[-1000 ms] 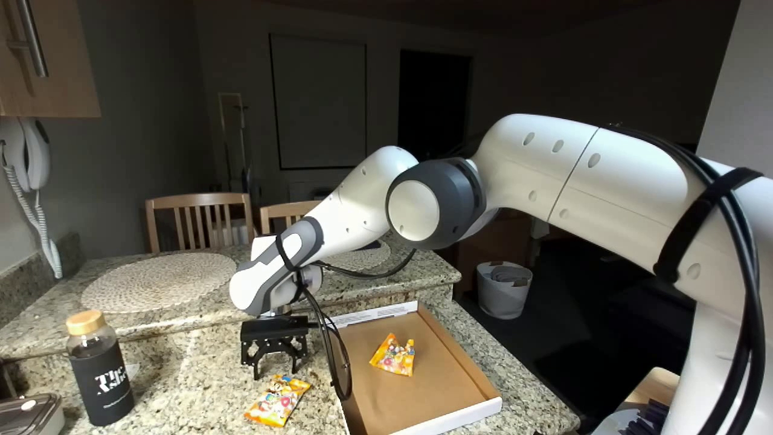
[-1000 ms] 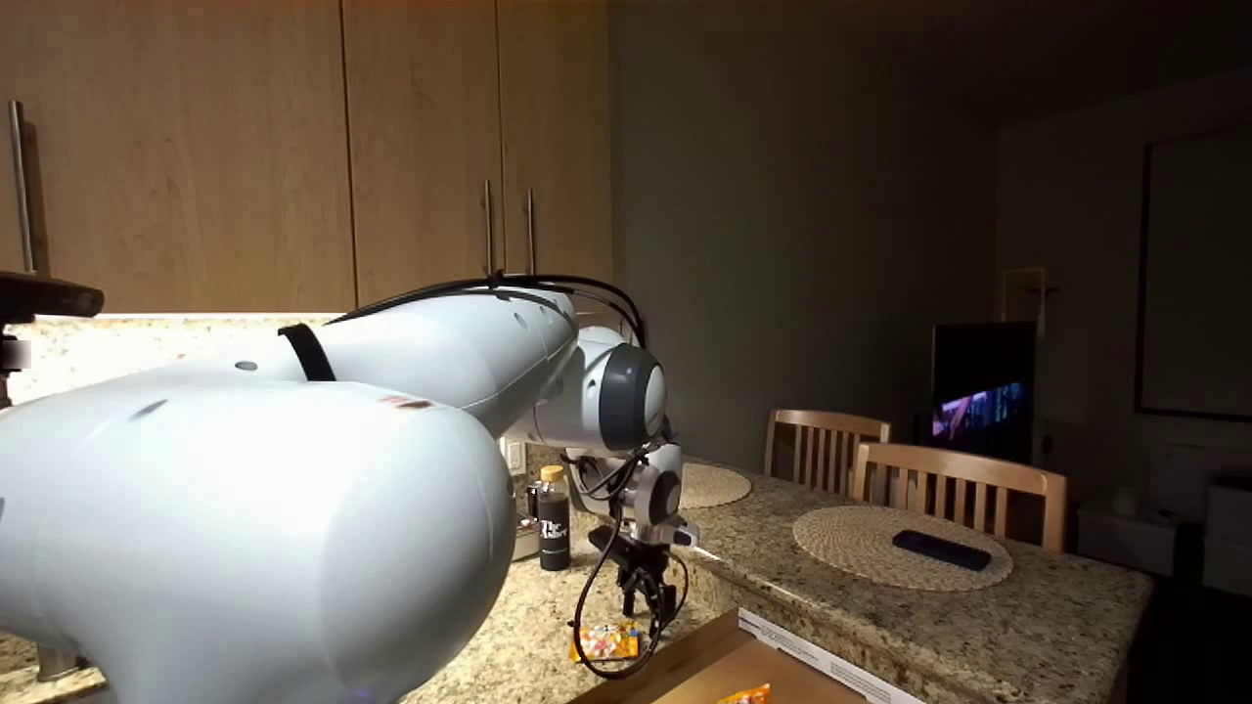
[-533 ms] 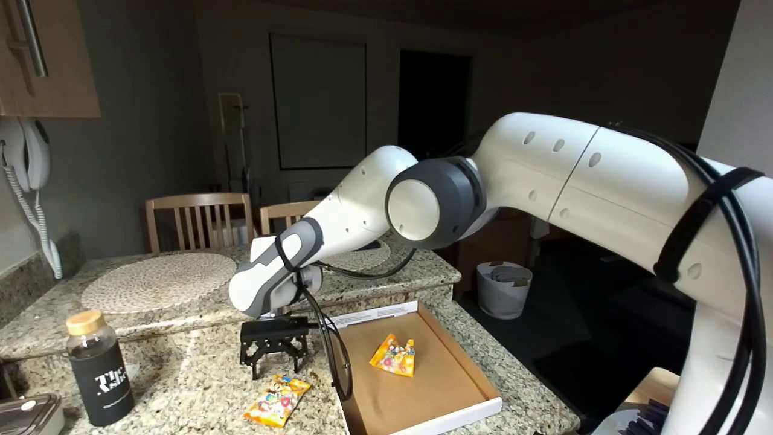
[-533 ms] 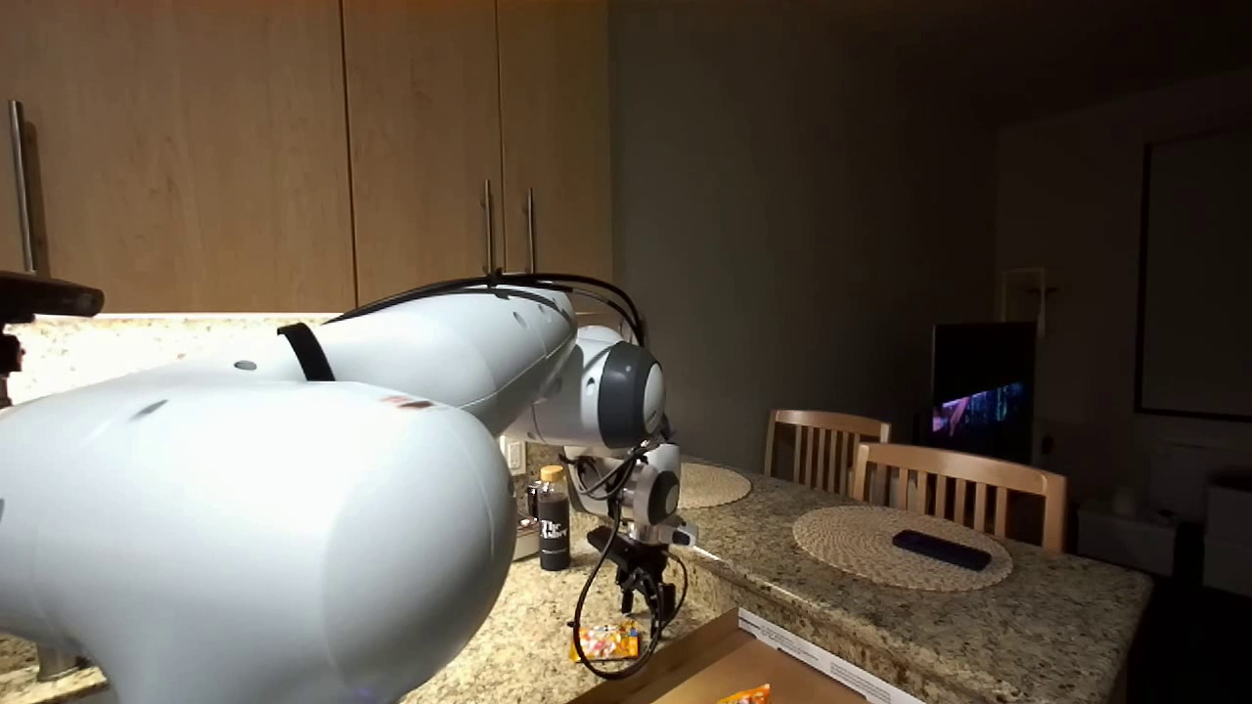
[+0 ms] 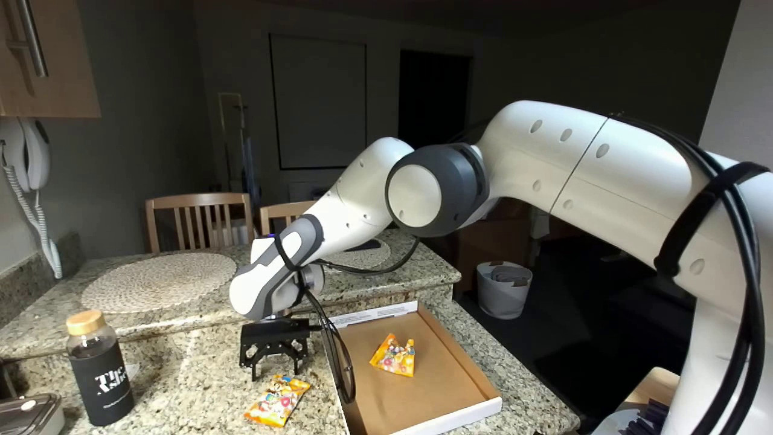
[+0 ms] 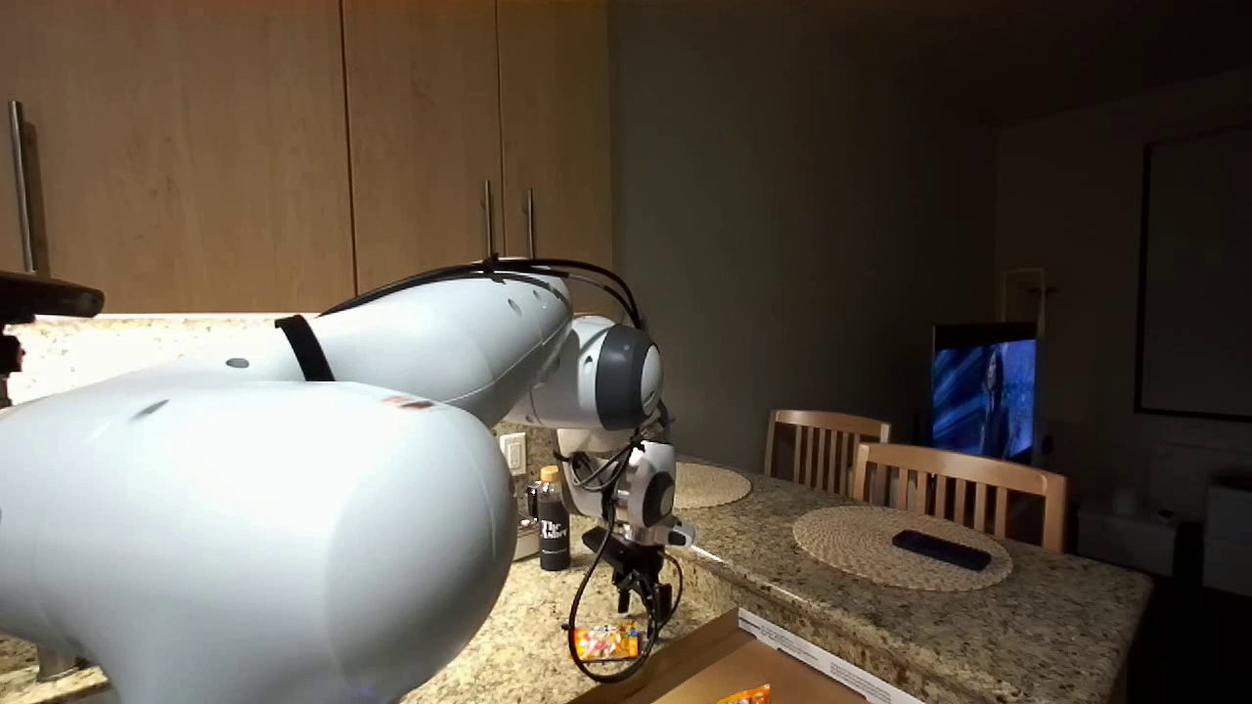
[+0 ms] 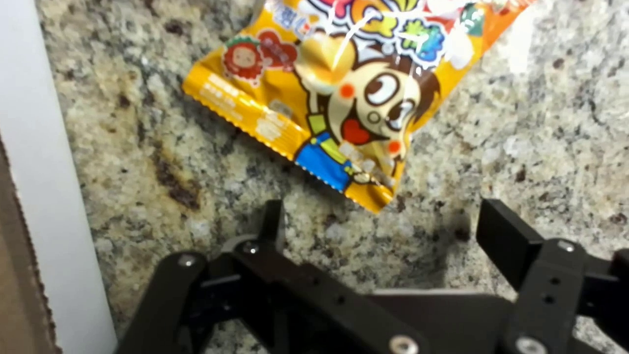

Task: Put the sachets in the box

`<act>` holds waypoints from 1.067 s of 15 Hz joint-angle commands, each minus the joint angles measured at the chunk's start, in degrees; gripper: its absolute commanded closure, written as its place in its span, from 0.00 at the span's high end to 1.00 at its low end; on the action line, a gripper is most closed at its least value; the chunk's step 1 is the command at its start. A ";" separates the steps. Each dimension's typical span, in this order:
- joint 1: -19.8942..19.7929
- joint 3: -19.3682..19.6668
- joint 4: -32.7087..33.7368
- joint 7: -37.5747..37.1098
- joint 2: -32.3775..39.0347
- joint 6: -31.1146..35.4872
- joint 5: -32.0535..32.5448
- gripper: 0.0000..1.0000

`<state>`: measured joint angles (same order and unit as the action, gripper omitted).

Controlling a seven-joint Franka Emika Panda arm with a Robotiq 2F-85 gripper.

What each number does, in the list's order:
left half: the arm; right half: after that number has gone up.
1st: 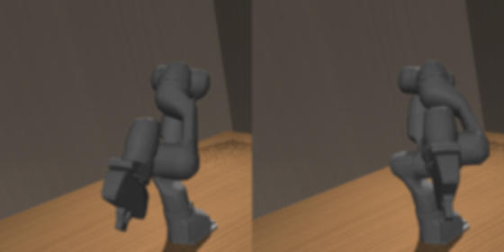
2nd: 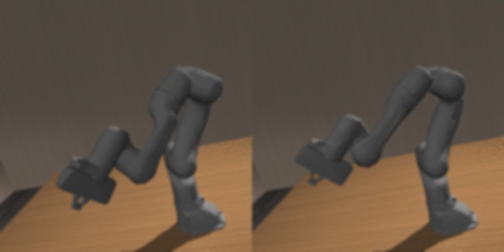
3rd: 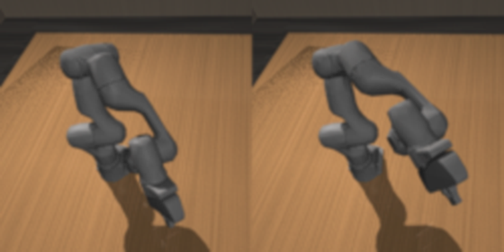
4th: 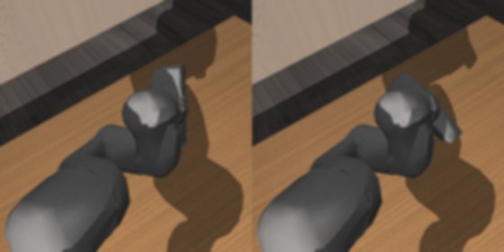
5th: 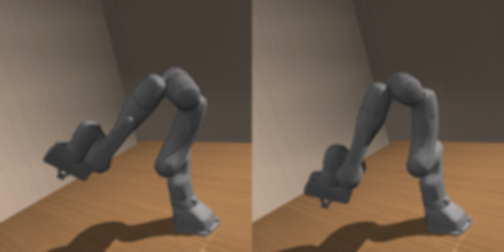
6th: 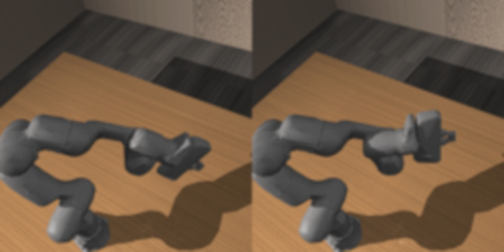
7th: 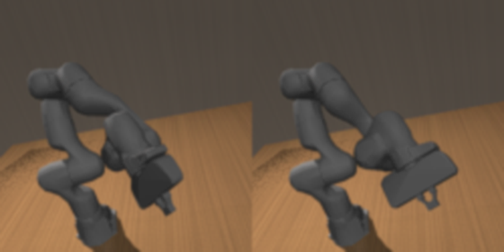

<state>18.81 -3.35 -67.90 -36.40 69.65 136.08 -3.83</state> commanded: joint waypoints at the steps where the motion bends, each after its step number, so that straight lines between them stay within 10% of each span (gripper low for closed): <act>1: -0.23 0.01 -11.00 0.49 -6.79 6.64 0.03 1.00; 10: -1.26 -0.85 -3.98 6.83 -4.08 -14.08 -1.13 1.00; 11: -1.43 -0.95 -3.24 7.74 -3.74 -14.60 -1.13 0.75; 16: -2.11 -1.55 1.78 12.67 -0.72 -14.23 -1.26 0.46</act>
<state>17.98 -3.74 -69.59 -28.31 66.73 122.73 -4.04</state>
